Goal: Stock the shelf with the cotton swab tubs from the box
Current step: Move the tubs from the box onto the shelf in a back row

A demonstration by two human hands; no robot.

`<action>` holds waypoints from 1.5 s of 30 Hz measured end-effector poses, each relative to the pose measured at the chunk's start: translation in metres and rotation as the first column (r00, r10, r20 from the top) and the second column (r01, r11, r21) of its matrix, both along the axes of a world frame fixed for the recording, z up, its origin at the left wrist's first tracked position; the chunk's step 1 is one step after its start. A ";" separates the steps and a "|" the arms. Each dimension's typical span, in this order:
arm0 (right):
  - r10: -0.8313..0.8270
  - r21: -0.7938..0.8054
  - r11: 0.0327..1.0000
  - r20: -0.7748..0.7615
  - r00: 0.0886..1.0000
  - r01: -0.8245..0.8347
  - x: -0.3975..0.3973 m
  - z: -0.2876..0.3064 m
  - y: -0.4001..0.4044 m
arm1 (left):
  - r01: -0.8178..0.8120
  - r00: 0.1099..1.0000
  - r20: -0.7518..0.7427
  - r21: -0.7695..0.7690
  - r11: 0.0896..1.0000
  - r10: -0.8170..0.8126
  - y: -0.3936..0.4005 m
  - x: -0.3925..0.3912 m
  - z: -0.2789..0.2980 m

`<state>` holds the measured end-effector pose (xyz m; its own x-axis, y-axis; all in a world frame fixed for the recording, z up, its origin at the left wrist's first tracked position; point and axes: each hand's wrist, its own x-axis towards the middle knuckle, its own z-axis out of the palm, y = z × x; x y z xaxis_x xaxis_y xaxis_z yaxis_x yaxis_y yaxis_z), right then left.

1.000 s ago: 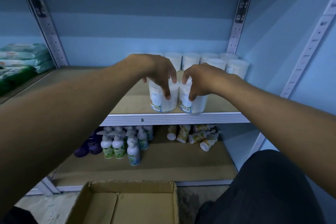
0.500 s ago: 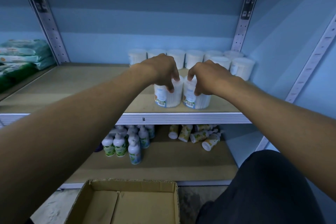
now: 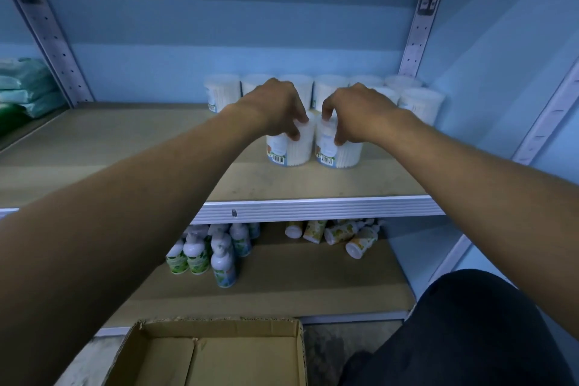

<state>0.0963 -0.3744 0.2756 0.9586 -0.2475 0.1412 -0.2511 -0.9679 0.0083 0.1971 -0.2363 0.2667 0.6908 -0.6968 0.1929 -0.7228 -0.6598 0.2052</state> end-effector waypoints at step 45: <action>0.029 -0.046 0.999 0.080 0.996 -0.025 0.133 -0.019 -0.089 | -0.021 0.996 0.081 -0.084 0.996 0.028 -0.077 0.104 -0.015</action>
<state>0.2292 -0.4630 0.2561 0.9500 -0.2131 0.2282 -0.2263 -0.9735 0.0327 0.3015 -0.3135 0.2517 0.6867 -0.6594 0.3060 -0.7235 -0.6607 0.2000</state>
